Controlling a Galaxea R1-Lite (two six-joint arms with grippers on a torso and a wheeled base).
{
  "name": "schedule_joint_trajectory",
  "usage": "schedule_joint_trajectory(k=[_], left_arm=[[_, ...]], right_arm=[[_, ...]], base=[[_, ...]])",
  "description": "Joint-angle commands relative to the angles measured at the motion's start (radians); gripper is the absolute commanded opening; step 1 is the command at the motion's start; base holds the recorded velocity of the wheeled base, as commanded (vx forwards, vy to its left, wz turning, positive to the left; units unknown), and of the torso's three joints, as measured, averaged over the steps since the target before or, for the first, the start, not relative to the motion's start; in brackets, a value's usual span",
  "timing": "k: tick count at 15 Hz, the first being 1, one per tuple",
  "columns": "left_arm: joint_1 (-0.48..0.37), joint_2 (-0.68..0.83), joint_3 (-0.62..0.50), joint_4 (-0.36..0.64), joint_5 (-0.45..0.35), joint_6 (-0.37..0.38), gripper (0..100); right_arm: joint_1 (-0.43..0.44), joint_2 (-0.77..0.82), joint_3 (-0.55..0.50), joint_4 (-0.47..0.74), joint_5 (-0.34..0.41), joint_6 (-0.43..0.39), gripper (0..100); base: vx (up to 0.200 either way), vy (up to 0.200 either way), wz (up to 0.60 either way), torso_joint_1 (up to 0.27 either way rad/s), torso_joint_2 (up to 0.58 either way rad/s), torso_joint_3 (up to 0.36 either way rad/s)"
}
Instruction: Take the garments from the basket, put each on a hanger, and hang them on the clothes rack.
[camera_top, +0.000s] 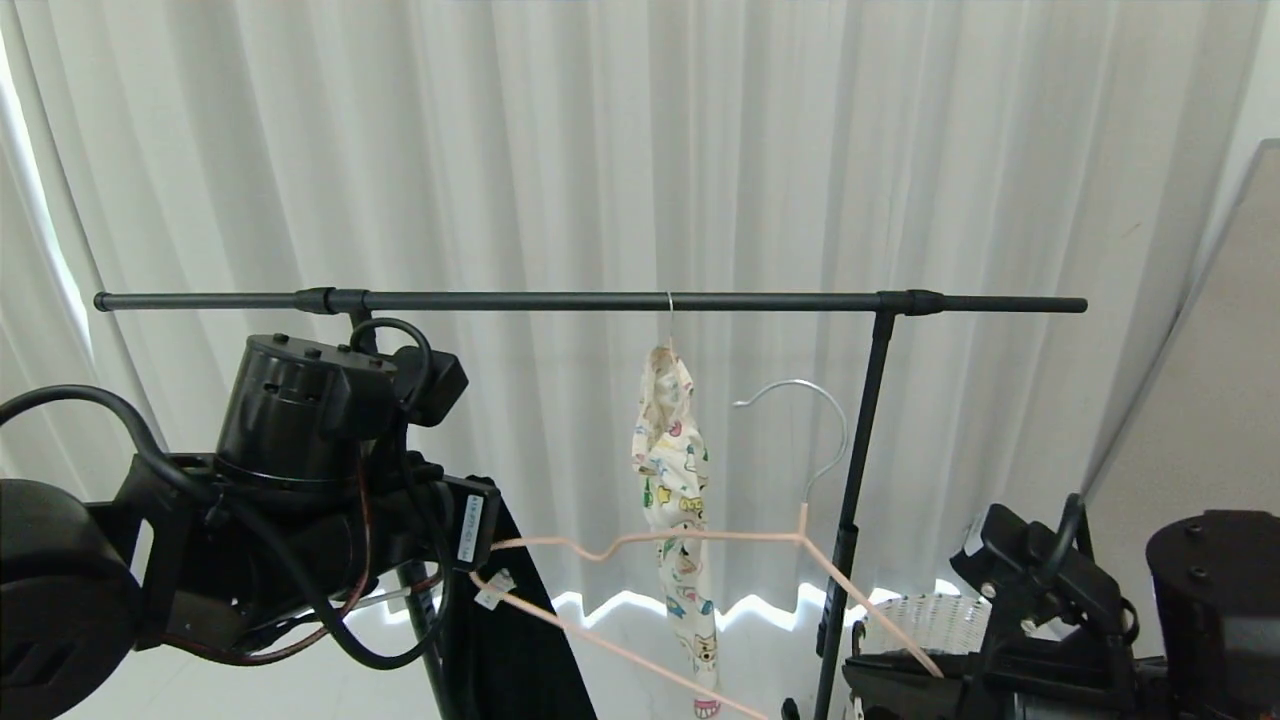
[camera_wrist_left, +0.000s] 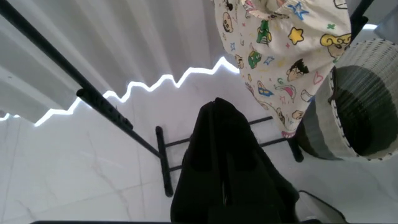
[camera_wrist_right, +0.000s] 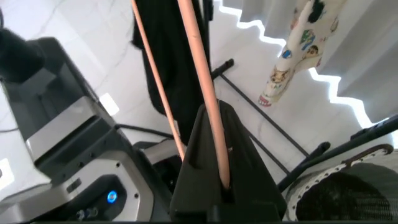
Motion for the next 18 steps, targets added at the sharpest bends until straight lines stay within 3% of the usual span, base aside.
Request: schedule_joint_trajectory(k=[1,7,18], left_arm=[[-0.007,-0.004,-0.001,0.000,0.006,-0.001,0],[-0.015,0.043,-0.014,0.000,0.136,-0.036,0],[-0.009,0.039,-0.028,0.000,0.191,-0.044,0]], right_arm=[[-0.004,0.049,-0.022,0.000,-0.051,0.007,0],[0.054,0.051,-0.056,0.000,-0.073,0.041,0],[0.057,0.138,-0.111,-0.046,-0.113,0.046,0]], base=[[0.000,0.000,0.00,0.000,0.00,0.000],[0.000,0.000,0.00,0.000,0.00,0.000],[0.000,0.000,0.00,0.000,0.00,0.000]])
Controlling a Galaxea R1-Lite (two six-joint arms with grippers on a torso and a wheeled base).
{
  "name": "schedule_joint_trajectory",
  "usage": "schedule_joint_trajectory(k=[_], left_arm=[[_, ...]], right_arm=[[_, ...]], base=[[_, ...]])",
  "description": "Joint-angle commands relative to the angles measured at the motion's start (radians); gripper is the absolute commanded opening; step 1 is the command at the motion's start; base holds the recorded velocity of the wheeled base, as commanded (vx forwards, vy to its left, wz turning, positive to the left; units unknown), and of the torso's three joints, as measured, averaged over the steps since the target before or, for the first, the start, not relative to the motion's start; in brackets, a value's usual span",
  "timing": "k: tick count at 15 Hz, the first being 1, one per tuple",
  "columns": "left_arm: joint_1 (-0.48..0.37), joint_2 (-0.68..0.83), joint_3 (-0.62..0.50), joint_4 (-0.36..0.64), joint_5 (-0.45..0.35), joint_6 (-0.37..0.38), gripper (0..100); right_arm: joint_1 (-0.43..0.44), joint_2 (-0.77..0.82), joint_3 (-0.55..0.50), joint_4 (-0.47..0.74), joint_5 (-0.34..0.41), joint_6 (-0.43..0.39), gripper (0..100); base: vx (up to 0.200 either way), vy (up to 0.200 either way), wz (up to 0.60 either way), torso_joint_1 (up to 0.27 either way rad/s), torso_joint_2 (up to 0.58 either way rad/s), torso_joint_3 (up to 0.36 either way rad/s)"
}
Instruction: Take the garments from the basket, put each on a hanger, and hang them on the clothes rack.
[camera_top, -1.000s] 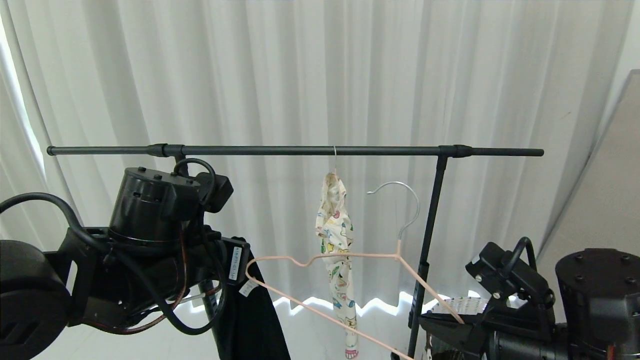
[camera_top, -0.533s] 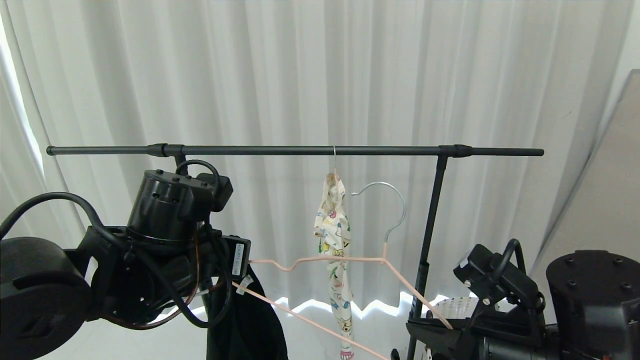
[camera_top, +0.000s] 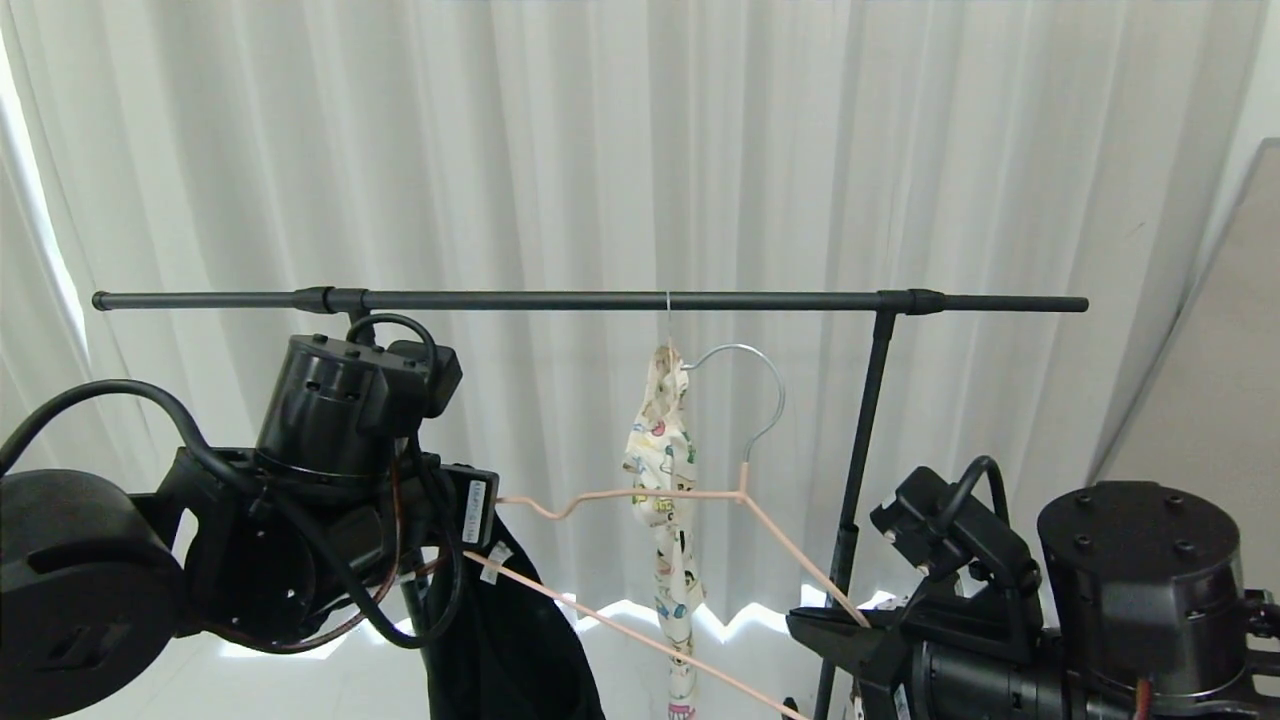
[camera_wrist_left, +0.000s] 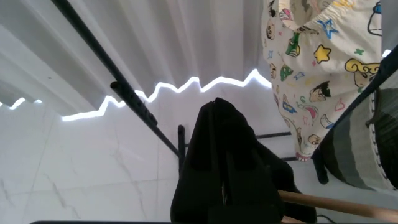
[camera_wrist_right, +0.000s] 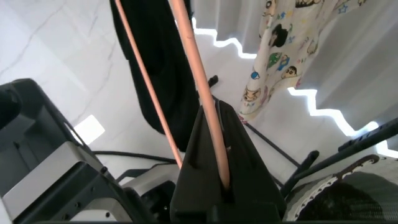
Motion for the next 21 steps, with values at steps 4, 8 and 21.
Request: schedule_joint_trajectory(k=[4,8,21], left_arm=[[0.013,0.003,-0.003,0.000,0.019,0.000,0],[0.013,0.005,-0.017,0.000,0.036,-0.002,0],[-0.024,-0.002,-0.050,-0.002,0.070,-0.013,0]], right_arm=[[-0.001,-0.004,0.003,0.001,0.000,-0.002,0],[-0.001,-0.007,0.003,0.001,0.000,-0.002,0],[-0.008,0.030,-0.027,-0.005,-0.016,-0.008,0]], base=[[0.000,0.000,0.00,0.000,0.00,0.000],[0.000,0.000,0.00,0.000,0.00,0.000],[0.000,0.000,0.00,0.000,0.00,0.000]])
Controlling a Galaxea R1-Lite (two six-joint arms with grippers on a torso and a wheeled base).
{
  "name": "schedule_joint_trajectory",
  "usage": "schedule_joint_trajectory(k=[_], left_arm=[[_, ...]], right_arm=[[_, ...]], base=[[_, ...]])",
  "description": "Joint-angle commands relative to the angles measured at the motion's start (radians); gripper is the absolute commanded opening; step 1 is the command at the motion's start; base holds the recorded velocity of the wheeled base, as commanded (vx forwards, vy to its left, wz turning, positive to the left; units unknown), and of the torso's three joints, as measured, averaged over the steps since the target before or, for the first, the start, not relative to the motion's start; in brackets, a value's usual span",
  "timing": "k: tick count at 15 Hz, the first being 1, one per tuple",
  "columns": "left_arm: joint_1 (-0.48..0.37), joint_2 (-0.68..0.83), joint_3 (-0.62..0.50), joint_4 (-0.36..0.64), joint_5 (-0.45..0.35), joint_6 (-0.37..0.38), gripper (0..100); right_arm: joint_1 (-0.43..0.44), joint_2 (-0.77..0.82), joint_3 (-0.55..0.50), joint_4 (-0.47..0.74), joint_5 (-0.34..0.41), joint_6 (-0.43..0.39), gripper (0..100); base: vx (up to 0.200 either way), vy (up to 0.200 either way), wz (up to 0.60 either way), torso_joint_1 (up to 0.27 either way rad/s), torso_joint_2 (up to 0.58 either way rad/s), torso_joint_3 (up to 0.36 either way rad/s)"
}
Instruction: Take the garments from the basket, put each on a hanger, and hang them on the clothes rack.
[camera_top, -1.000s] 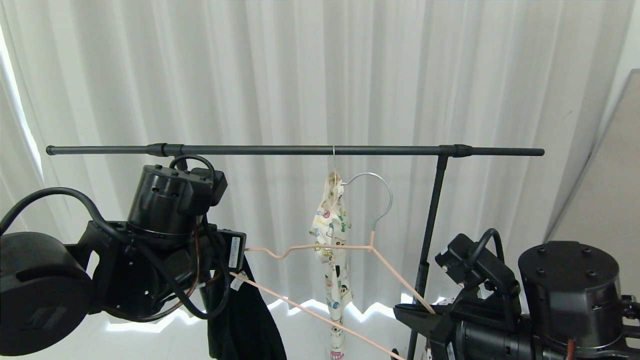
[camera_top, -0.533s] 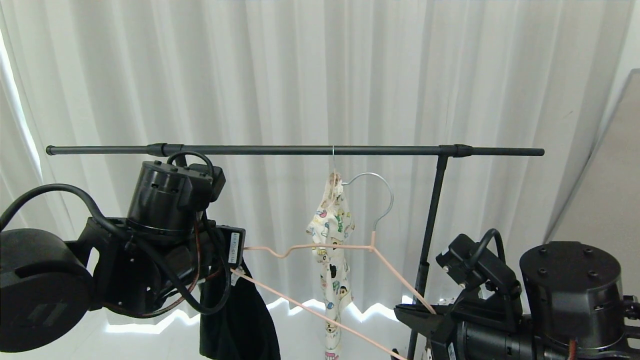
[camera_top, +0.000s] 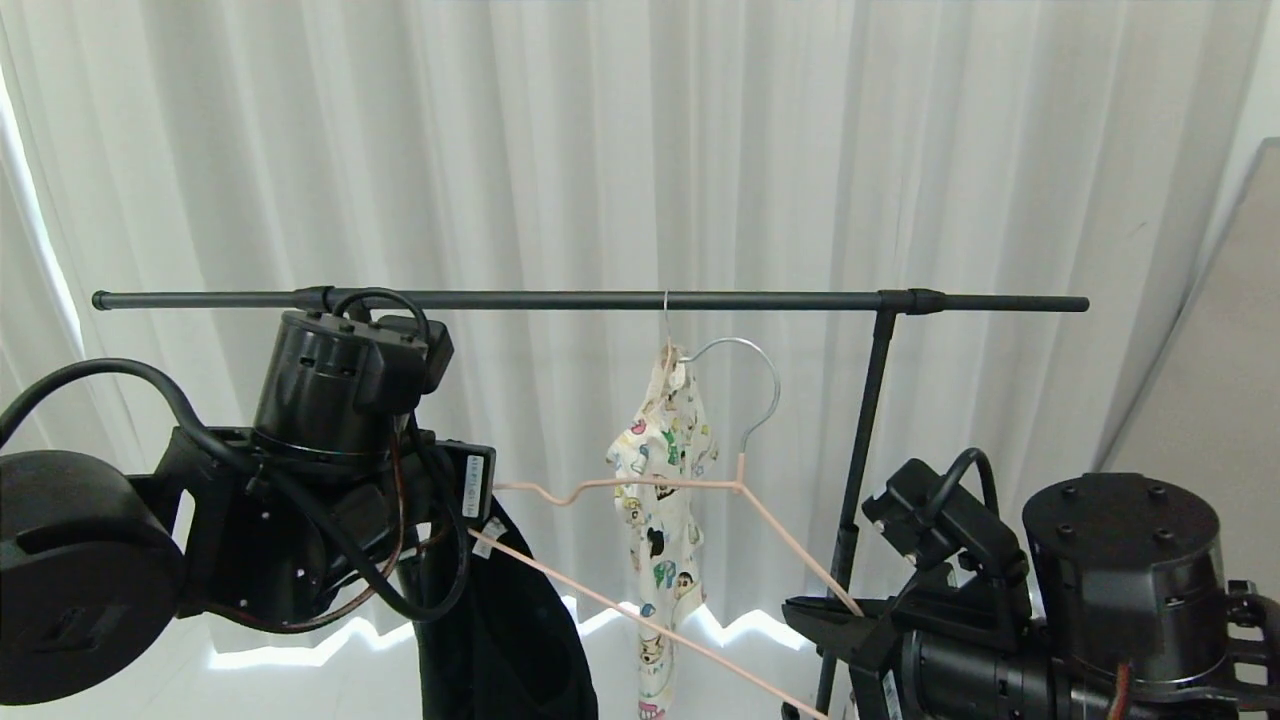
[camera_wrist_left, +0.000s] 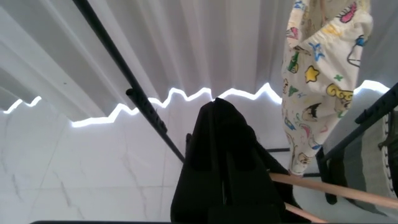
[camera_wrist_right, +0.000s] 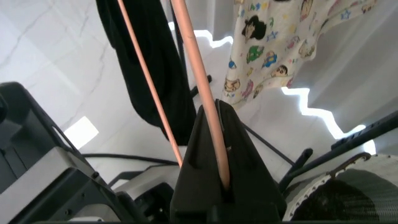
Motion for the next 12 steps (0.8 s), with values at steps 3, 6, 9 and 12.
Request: schedule_joint_trajectory(k=[3,6,9,12], left_arm=[[-0.055,-0.002,-0.020,0.000,0.000,-0.030,0],[-0.073,-0.005,-0.034,0.000,0.001,-0.030,0],[-0.058,0.000,-0.051,0.001,0.013,-0.030,0],[-0.052,0.004,-0.054,0.000,0.040,-0.030,0]], right_arm=[[0.000,0.038,-0.014,-0.042,-0.010,-0.003,0],[0.000,0.066,-0.039,-0.043,-0.019,0.000,0],[-0.005,0.076,-0.033,-0.043,-0.079,0.006,0],[-0.025,0.073,-0.025,-0.043,-0.082,0.006,0]], base=[[0.000,0.000,0.00,0.000,0.00,0.000],[0.000,0.000,0.00,0.000,0.00,0.000],[0.000,0.000,0.00,0.000,0.00,0.000],[0.000,0.000,0.00,0.000,0.00,0.000]])
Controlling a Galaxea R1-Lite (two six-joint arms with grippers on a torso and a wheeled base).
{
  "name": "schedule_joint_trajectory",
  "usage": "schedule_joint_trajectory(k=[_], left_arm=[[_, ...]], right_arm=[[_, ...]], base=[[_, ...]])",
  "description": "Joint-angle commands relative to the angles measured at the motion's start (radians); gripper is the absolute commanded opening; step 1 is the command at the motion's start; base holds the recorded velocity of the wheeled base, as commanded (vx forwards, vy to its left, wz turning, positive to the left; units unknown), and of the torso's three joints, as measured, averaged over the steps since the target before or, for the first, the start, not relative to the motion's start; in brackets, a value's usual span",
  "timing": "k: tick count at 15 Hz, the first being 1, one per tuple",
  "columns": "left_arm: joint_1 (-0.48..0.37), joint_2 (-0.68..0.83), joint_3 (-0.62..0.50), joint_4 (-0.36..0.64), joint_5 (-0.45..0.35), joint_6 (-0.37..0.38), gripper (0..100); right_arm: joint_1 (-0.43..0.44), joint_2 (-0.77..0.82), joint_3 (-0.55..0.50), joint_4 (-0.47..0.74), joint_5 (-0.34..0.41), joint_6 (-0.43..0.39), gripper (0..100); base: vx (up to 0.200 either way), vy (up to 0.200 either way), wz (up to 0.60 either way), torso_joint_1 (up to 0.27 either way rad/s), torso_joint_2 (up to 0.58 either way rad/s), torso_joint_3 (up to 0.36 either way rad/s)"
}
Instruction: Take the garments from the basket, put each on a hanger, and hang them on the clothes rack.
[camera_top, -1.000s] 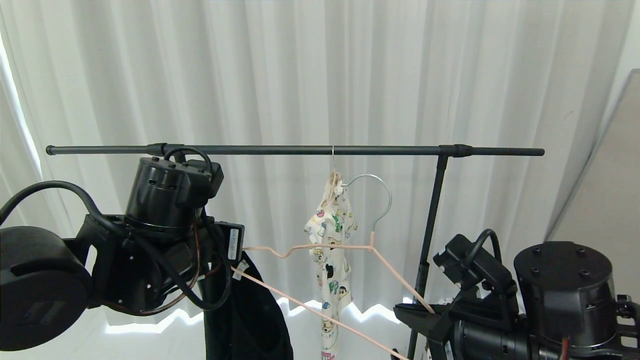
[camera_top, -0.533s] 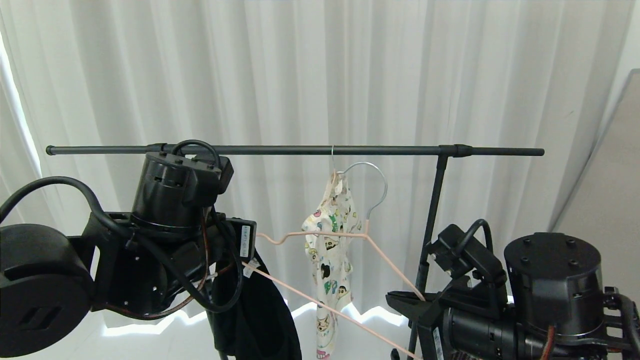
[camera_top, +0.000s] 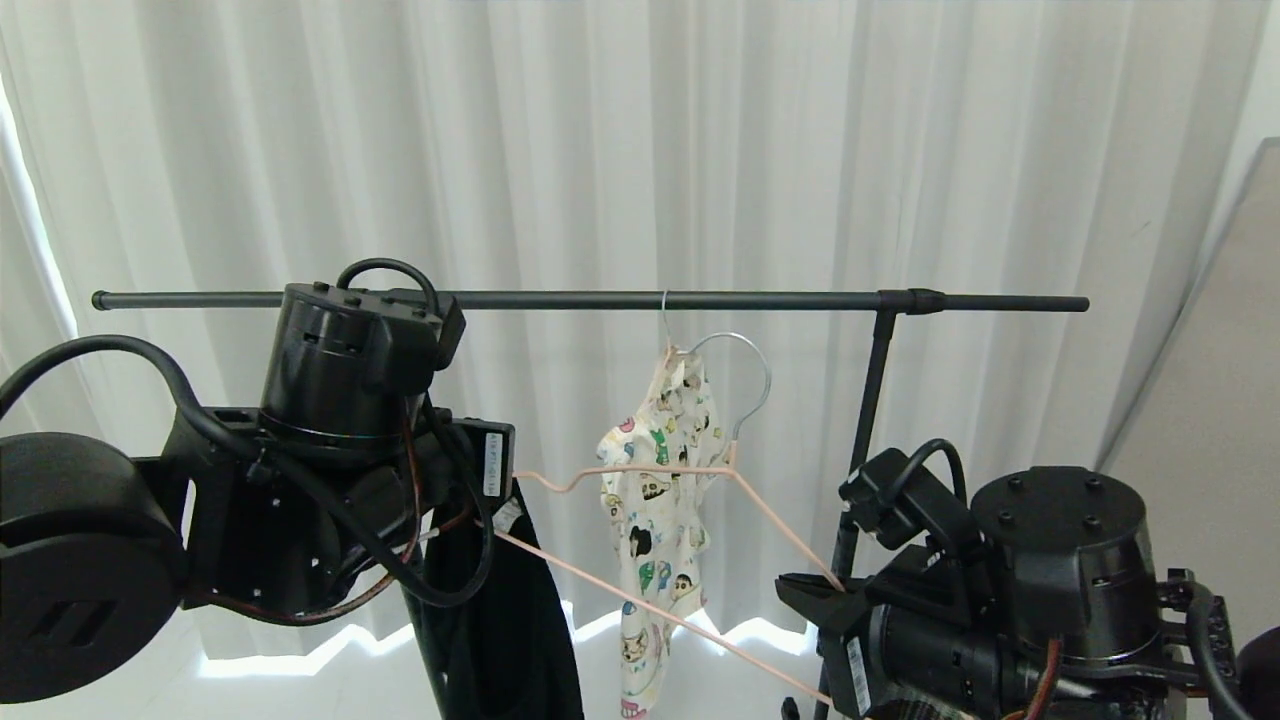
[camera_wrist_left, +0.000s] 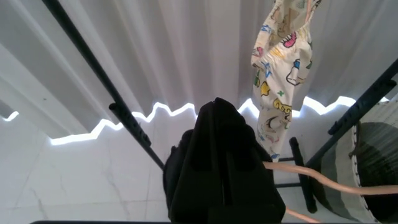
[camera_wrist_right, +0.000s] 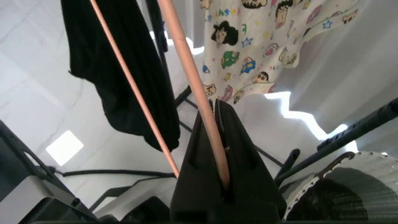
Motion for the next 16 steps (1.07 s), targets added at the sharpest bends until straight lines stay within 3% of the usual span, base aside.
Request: schedule_joint_trajectory(k=[1,9,16], left_arm=[[0.001,0.002,0.000,0.000,0.010,0.000,0],[0.000,-0.001,0.000,0.000,0.011,-0.002,0],[-0.023,-0.002,-0.009,0.000,0.014,-0.029,0]], right_arm=[[-0.014,0.001,-0.001,0.000,0.000,-0.001,0],[-0.054,-0.001,-0.024,-0.013,-0.022,-0.001,0],[0.017,0.031,-0.030,-0.044,-0.011,-0.009,0]], base=[[0.000,0.000,0.00,0.000,0.00,0.000],[0.000,0.000,0.00,0.000,0.00,0.000],[0.000,0.000,0.00,0.000,0.00,0.000]])
